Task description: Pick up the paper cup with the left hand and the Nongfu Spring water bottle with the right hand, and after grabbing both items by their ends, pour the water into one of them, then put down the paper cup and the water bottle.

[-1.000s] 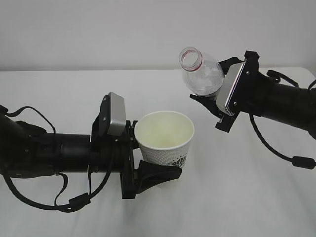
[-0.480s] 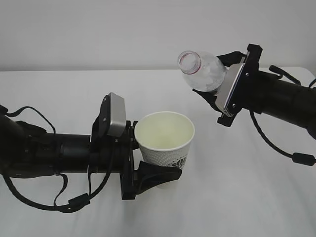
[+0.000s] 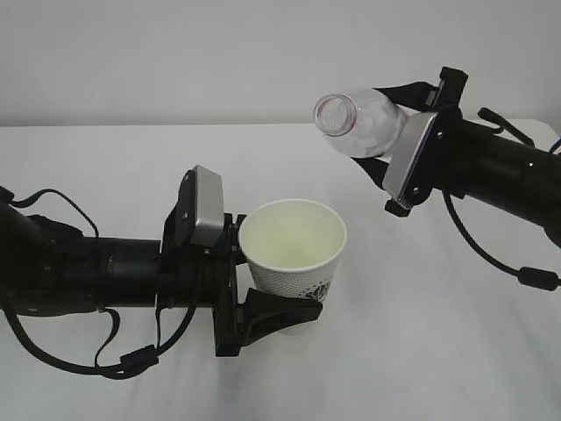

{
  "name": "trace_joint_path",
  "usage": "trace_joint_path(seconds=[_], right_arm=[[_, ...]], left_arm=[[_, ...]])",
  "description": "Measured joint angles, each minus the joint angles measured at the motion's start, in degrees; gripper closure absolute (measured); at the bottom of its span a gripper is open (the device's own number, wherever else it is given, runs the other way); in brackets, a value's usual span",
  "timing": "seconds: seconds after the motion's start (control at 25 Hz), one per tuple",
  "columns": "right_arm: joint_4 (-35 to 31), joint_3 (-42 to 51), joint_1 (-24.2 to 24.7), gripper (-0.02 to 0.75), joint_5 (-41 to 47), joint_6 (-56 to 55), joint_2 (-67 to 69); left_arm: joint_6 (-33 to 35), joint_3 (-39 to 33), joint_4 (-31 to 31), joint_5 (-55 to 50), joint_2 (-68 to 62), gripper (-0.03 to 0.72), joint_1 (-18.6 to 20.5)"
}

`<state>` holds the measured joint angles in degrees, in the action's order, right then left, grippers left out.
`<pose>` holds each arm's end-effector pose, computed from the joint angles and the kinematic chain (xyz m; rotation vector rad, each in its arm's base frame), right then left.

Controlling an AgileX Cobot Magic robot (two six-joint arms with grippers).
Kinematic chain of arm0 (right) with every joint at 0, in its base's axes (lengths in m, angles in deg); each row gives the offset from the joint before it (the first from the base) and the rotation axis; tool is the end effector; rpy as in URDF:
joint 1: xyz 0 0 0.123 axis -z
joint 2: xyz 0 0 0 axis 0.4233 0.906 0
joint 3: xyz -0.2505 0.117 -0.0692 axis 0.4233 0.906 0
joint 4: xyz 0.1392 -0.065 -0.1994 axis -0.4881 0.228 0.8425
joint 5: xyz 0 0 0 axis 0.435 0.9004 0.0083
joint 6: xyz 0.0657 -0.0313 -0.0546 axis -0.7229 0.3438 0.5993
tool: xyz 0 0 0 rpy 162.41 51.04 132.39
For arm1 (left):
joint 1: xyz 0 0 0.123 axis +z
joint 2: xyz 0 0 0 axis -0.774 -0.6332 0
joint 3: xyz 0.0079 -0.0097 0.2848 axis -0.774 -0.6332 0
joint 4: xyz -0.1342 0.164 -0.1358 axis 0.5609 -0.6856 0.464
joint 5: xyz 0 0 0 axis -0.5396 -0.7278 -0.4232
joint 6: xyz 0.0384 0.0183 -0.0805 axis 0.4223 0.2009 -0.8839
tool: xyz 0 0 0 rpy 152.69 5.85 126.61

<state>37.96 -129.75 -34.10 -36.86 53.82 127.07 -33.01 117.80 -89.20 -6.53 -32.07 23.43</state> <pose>0.3408 0.1011 0.1886 -1.2548 1.0395 -0.2882 0.2635 -0.2171 0.1174 1.2390 1.4347 -0.9995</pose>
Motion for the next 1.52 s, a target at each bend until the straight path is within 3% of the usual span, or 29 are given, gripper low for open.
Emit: trace_joint_path(seconds=[1.52], right_arm=[[-4.51,0.0,0.0,0.195,-2.46,20.09,0.0]], left_arm=[[1.07,0.0,0.0,0.0,0.0,0.088,0.0]])
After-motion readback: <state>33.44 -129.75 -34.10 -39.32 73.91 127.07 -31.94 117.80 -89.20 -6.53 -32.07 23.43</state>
